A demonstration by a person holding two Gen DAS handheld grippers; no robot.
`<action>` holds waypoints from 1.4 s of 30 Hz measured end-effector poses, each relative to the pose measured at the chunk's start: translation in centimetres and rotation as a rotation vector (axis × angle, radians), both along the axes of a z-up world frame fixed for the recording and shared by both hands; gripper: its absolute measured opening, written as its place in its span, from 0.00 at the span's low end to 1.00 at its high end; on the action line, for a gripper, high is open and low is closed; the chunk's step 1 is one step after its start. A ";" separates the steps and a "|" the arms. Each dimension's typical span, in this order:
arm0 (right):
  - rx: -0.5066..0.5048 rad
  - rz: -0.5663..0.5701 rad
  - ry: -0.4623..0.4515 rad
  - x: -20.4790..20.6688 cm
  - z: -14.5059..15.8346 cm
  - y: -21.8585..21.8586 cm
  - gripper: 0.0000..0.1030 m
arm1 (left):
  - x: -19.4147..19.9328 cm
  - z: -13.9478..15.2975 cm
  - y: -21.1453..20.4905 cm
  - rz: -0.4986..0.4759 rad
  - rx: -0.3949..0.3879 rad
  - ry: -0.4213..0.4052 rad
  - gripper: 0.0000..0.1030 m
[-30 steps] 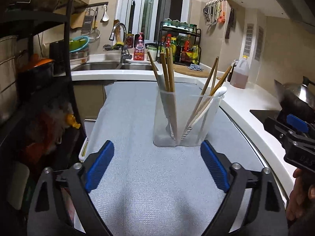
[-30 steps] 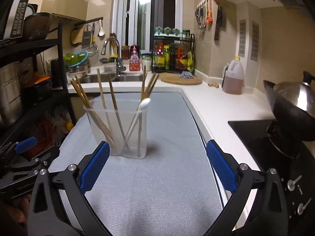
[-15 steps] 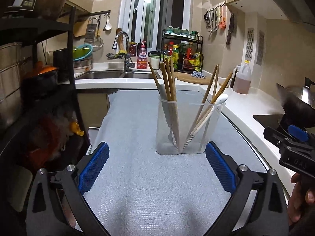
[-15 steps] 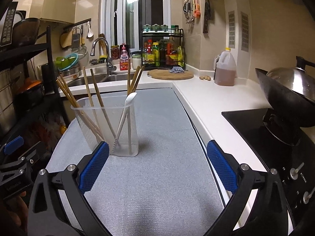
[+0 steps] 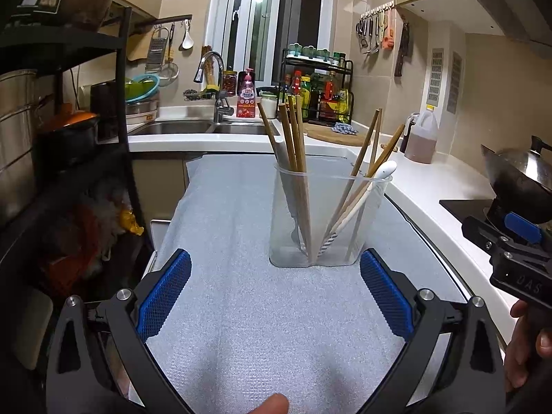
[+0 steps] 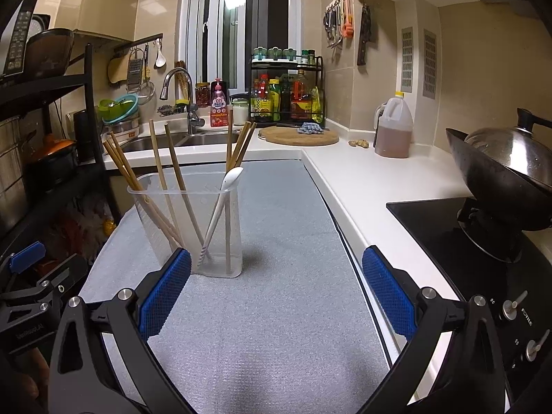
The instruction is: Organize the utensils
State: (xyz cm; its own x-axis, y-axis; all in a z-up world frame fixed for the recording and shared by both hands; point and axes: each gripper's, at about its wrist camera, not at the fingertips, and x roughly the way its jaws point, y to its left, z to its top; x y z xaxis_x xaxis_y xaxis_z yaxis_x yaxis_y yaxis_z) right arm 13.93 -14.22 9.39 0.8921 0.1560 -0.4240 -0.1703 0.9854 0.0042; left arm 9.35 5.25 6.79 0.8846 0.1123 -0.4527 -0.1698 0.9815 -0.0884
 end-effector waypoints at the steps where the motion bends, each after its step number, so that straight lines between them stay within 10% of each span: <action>1: -0.002 0.000 0.000 0.0 0.0 0.0 0.95 | 0.0 0.0 0.0 0.001 0.000 -0.001 0.93; 42: -0.010 0.011 -0.012 -0.4 0.3 0.5 0.95 | -0.1 0.1 -0.5 0.009 0.026 -0.002 0.93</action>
State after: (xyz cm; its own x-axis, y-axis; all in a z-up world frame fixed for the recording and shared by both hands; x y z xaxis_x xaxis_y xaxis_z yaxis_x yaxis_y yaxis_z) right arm 13.55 -13.72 9.67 0.8953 0.1617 -0.4151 -0.1809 0.9835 -0.0072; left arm 9.27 4.78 6.89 0.8845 0.1321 -0.4475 -0.1788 0.9818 -0.0635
